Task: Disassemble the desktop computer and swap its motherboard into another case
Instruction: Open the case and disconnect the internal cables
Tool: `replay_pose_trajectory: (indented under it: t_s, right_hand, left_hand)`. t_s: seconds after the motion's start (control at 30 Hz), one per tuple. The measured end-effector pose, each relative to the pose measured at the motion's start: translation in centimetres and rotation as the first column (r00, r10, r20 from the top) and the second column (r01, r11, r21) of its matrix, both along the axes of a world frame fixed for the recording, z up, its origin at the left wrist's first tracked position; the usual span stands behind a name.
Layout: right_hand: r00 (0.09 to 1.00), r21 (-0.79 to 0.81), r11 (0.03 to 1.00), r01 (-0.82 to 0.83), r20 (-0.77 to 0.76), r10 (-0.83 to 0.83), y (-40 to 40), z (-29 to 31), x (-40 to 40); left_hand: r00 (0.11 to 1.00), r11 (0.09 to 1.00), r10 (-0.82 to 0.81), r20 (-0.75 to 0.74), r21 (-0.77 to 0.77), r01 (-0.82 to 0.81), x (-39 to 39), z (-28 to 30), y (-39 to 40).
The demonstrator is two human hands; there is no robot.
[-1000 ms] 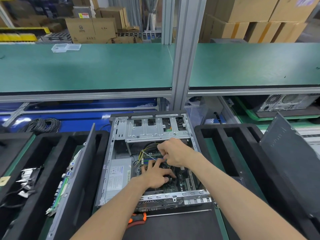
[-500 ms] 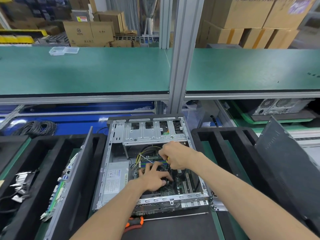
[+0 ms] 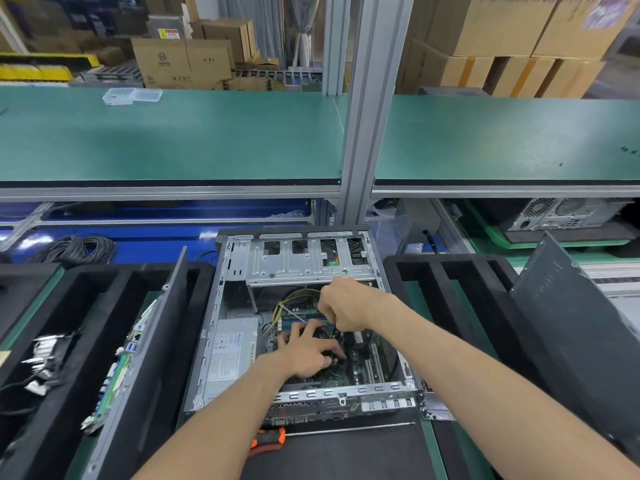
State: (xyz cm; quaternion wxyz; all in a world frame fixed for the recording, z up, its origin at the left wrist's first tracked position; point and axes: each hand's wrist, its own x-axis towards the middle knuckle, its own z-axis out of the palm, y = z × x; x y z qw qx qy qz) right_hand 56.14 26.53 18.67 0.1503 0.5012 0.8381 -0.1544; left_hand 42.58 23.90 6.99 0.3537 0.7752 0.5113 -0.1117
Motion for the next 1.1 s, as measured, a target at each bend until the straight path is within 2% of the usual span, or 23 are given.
replay_pose_trajectory:
  t_s: [0.07,0.17,0.27,0.33,0.5,0.63,0.73,0.87,0.93,1.1]
  right_hand:
    - [1.0,-0.008,1.0,-0.003,-0.031,0.003,0.0,-0.3,0.4]
    - [0.966,0.033,0.975,0.22,-0.148,-0.213,0.0,-1.2,1.3]
    - [0.935,0.049,0.934,0.353,-0.061,-0.35,0.4,-1.5,1.8]
    - [0.936,0.031,0.936,0.351,-0.044,-0.35,0.5,-1.4,1.5]
    - [0.992,0.106,0.987,0.119,-0.047,-0.114,0.2,-1.4,0.2]
    - [0.995,0.176,0.98,-0.095,-0.025,0.101,-0.1,-1.4,-1.3]
    - [0.996,0.143,0.986,-0.083,-0.009,0.086,0.6,-1.0,-1.1]
    - [0.995,-0.031,0.995,0.098,-0.022,-0.099,1.5,-0.6,-0.5]
    - [0.992,-0.073,0.99,0.12,-0.028,-0.122,1.6,-0.6,-0.6]
    - [0.975,0.038,0.976,-0.212,0.072,0.209,1.4,-0.8,-0.8]
  left_hand:
    - [1.0,1.0,0.002,0.002,-0.007,-0.002,0.0,0.1,0.0]
    - [1.0,1.0,0.003,0.006,0.002,-0.003,0.1,0.1,-0.1]
    - [1.0,1.0,0.01,0.005,0.008,-0.01,0.1,0.1,-0.1]
    - [1.0,1.0,0.006,-0.001,0.004,-0.006,0.1,0.1,-0.1]
    - [1.0,1.0,0.011,-0.012,-0.013,-0.011,0.2,0.3,-0.1]
    - [0.999,1.0,0.02,-0.039,-0.01,-0.021,0.4,0.5,-0.1]
    - [0.999,1.0,0.022,-0.036,-0.013,-0.022,0.4,0.7,-0.2]
    - [0.999,1.0,0.014,-0.041,-0.025,-0.015,0.4,1.1,-0.2]
    - [0.999,1.0,0.011,-0.047,-0.026,-0.012,0.5,1.2,-0.3]
    - [0.998,0.999,0.014,-0.055,-0.028,-0.016,0.6,1.3,-0.3]
